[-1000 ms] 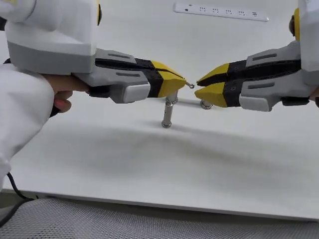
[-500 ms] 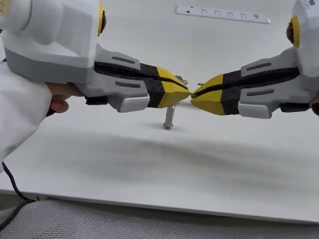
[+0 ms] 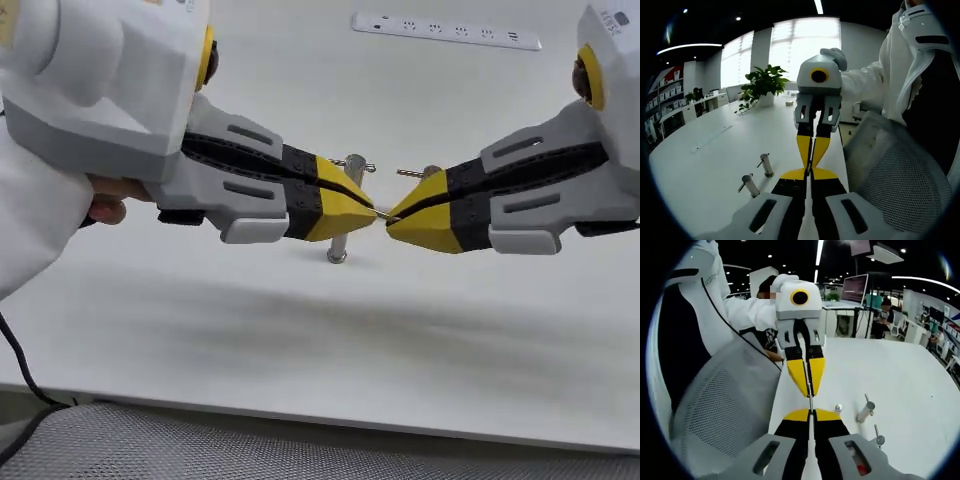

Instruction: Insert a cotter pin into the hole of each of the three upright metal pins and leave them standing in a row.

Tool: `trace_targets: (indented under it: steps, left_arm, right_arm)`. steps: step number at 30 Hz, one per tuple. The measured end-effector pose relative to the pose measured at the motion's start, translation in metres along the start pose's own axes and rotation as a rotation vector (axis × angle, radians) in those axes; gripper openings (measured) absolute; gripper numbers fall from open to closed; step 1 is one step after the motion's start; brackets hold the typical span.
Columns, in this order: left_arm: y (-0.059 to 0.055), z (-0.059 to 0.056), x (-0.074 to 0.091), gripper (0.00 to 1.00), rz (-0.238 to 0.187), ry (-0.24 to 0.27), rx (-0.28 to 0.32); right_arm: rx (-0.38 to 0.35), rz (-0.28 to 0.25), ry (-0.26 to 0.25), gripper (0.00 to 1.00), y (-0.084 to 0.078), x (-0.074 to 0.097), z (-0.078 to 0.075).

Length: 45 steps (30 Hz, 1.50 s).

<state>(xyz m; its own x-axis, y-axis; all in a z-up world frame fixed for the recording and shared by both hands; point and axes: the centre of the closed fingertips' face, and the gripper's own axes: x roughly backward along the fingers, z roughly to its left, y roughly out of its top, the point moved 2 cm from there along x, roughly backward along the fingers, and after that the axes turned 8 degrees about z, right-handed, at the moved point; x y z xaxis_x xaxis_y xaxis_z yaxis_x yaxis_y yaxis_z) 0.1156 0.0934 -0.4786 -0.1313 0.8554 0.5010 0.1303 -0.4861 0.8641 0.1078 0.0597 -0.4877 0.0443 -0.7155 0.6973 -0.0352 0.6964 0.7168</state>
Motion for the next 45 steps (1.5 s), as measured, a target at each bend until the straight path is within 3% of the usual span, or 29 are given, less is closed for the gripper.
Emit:
trace_targets:
  steps: [7,14,17,23,27,39,41,45]
  left_arm:
    - [-0.004,-0.002,-0.003,0.0,0.024,0.004,-0.024]
    - [-0.004,0.0,-0.005,0.0,0.028,0.006,-0.023]
    - [-0.008,0.008,-0.004,0.01,0.043,0.047,-0.02]
    - [-0.024,0.027,-0.004,0.19,0.08,0.126,0.016]
    - [-0.033,0.04,-0.005,0.21,0.107,0.168,0.031]
    - [-0.046,0.047,-0.019,0.18,0.171,0.14,0.036]
    - [-0.048,0.054,-0.021,0.17,0.174,0.13,0.038]
    - [-0.05,0.05,-0.024,0.13,0.186,0.116,0.028]
  right_arm:
    - [-0.024,-0.041,0.032,0.0,-0.001,0.008,-0.005]
    - [-0.022,-0.03,0.021,0.0,-0.002,0.005,-0.006]
    - [-0.026,-0.012,0.001,0.0,-0.004,0.002,-0.011]
    - [-0.037,0.069,-0.052,0.0,-0.021,-0.004,-0.027]
    - [-0.039,0.11,-0.06,0.0,-0.032,-0.008,-0.038]
    - [-0.037,0.171,-0.055,0.0,-0.048,-0.027,-0.051]
    - [-0.034,0.176,-0.053,0.0,-0.047,-0.027,-0.052]
    - [-0.031,0.176,-0.049,0.0,-0.045,-0.028,-0.052]
